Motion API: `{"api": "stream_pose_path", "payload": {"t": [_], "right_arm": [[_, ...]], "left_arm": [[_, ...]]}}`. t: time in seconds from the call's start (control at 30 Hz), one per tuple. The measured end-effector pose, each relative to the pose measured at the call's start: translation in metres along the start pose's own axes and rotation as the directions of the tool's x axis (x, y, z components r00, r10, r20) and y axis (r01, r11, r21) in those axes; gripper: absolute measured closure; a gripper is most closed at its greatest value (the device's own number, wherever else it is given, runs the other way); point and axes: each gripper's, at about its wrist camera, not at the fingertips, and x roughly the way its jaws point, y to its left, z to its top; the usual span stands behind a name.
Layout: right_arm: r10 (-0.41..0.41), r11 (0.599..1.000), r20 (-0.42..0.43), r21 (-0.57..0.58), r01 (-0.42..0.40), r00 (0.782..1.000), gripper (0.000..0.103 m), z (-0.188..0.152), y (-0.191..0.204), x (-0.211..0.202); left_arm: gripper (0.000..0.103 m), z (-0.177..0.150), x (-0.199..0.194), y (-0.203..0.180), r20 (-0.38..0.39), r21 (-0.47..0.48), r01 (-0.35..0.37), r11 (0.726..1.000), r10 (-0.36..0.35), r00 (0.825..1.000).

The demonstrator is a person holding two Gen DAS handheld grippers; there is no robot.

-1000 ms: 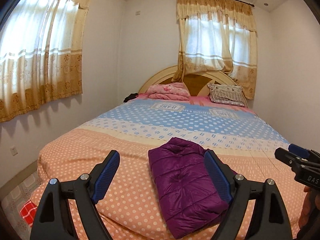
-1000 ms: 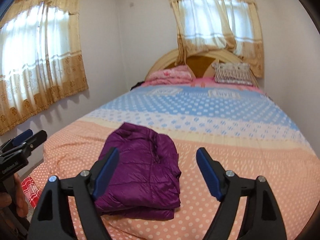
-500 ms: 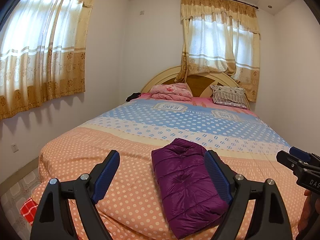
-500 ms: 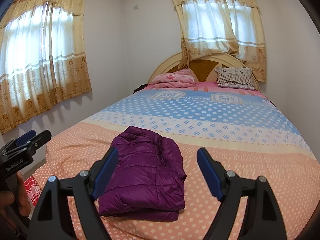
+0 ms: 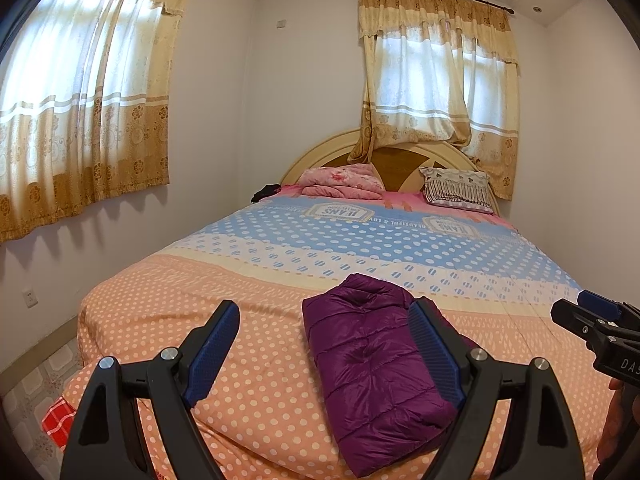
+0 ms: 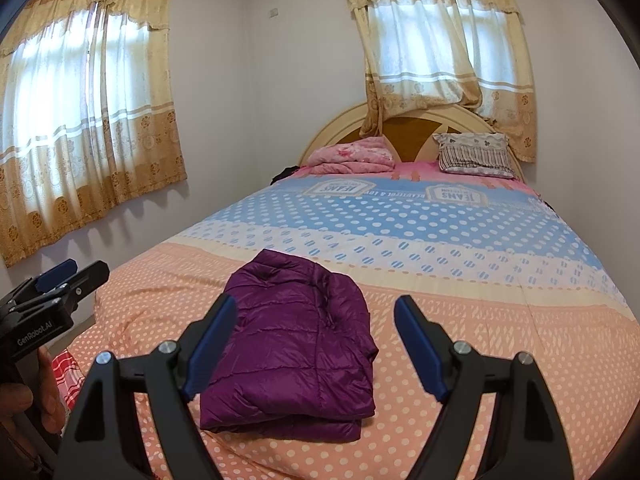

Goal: Fold large clothes

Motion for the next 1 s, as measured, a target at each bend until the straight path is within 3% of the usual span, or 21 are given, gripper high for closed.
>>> {"api": "stream_pose_path", "payload": {"t": [1.0], "right_arm": [[0.013, 1.0, -0.011, 0.007, -0.013, 1.0, 0.019, -0.0055, -0.0017, -0.001]], "left_arm": [[0.016, -0.0025, 0.0029, -0.0009, -0.009, 0.004, -0.002, 1.0, 0.002, 1.0]]}}
